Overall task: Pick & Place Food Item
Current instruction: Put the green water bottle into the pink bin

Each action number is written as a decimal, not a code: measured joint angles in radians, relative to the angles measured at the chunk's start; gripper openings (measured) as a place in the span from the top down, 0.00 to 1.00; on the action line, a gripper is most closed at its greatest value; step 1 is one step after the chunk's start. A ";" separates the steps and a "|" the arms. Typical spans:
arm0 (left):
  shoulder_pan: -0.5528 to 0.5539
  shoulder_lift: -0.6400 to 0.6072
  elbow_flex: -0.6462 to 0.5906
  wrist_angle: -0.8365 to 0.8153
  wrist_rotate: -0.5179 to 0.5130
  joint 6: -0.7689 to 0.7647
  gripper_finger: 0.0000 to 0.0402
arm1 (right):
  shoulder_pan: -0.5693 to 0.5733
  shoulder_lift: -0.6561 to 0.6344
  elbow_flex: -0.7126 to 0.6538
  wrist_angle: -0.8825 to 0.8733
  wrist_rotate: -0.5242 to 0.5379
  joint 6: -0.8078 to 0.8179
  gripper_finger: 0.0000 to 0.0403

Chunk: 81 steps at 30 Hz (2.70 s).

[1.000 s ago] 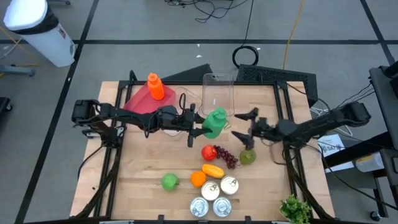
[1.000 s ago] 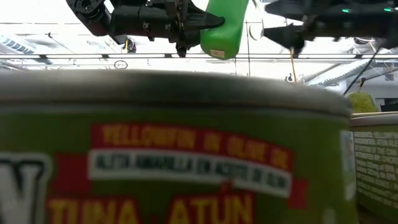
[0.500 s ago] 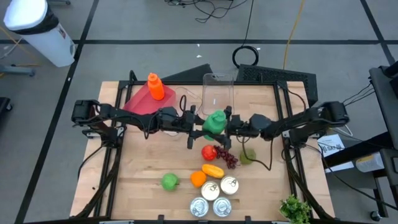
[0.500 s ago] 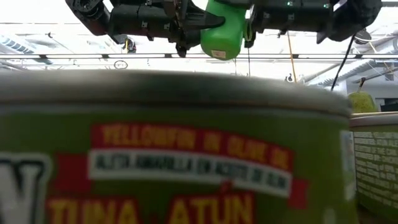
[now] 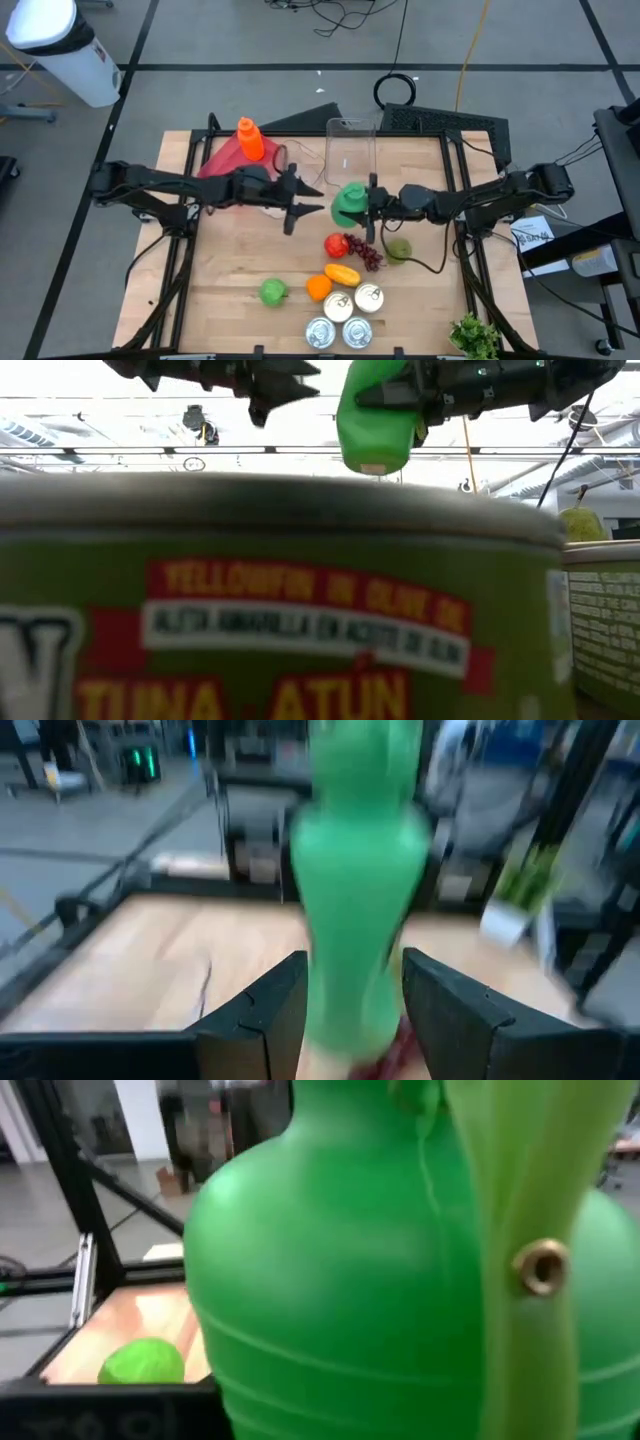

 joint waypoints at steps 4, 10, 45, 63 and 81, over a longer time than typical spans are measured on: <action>-0.004 -0.003 0.029 0.030 0.086 -0.019 0.56 | 0.000 0.013 0.000 -0.045 -0.009 0.017 0.72; -0.034 0.092 0.290 -0.257 0.050 0.012 0.44 | 0.013 0.081 0.001 0.003 -0.009 0.016 0.71; -0.041 0.294 0.494 -0.372 -0.023 0.117 0.45 | 0.039 0.126 -0.002 0.070 -0.006 -0.011 0.72; -0.021 0.010 0.491 -0.714 -0.438 0.130 0.45 | 0.044 -0.283 0.000 -0.344 -0.034 -0.057 0.31; 0.058 -0.215 0.475 -1.358 -0.845 -0.365 0.45 | 0.085 -0.461 -0.086 -0.470 -0.033 -0.016 0.23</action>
